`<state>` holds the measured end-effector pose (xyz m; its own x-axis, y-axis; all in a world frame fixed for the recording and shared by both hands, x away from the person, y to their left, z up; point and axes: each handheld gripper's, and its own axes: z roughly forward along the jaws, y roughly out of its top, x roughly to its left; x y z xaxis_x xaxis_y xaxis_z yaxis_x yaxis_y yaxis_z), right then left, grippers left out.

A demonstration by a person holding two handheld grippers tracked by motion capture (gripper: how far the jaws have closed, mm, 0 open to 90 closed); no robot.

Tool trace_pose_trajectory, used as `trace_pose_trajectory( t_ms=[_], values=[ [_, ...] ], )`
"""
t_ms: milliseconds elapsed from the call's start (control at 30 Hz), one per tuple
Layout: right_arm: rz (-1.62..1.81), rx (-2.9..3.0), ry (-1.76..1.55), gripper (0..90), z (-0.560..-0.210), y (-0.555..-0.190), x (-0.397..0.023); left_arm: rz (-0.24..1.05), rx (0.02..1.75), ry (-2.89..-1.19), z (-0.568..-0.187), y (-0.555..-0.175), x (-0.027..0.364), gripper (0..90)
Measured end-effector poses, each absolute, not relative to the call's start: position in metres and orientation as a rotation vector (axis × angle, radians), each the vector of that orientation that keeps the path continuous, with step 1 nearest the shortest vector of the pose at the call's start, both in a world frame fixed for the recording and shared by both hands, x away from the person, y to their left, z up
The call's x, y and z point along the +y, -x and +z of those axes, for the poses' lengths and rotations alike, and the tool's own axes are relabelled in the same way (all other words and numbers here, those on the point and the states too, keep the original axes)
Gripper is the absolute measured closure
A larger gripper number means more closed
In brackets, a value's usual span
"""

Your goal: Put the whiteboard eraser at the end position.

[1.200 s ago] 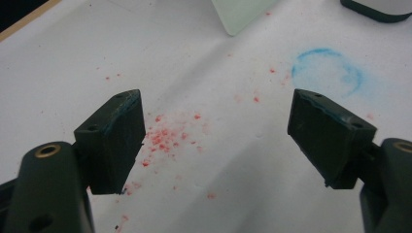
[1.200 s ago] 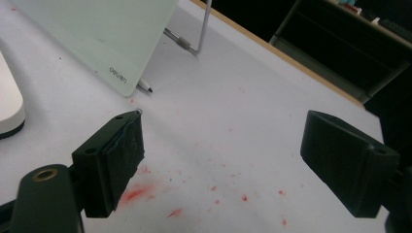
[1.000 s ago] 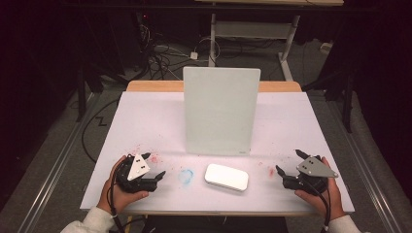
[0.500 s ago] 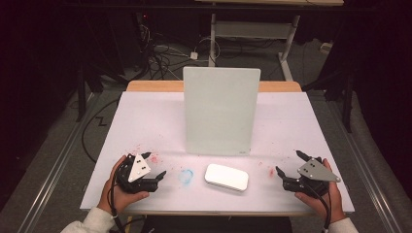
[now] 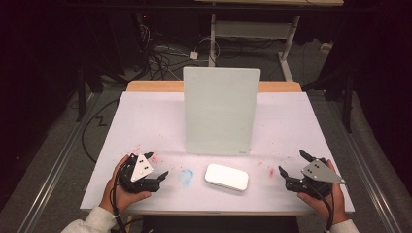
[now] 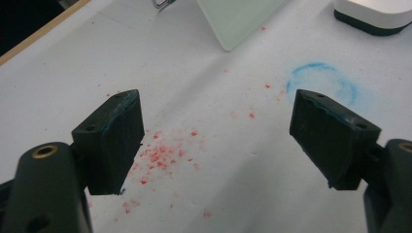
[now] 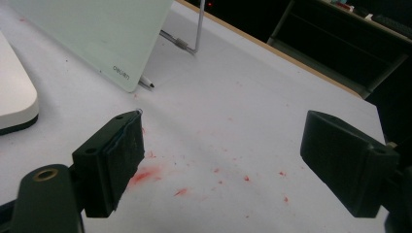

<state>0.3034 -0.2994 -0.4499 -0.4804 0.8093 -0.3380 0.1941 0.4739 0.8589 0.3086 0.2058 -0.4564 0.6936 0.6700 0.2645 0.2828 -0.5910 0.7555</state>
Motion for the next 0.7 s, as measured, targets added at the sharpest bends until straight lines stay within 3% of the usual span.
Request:
trace_pose_trajectory(
  t_ms=[700],
  values=[
    [1.007, 1.949, -0.833, 16.2, -0.451, -0.305, -0.301, 0.693, 0.737, -2.202, -0.459, -0.318, 0.205, 19.2]
  ],
)
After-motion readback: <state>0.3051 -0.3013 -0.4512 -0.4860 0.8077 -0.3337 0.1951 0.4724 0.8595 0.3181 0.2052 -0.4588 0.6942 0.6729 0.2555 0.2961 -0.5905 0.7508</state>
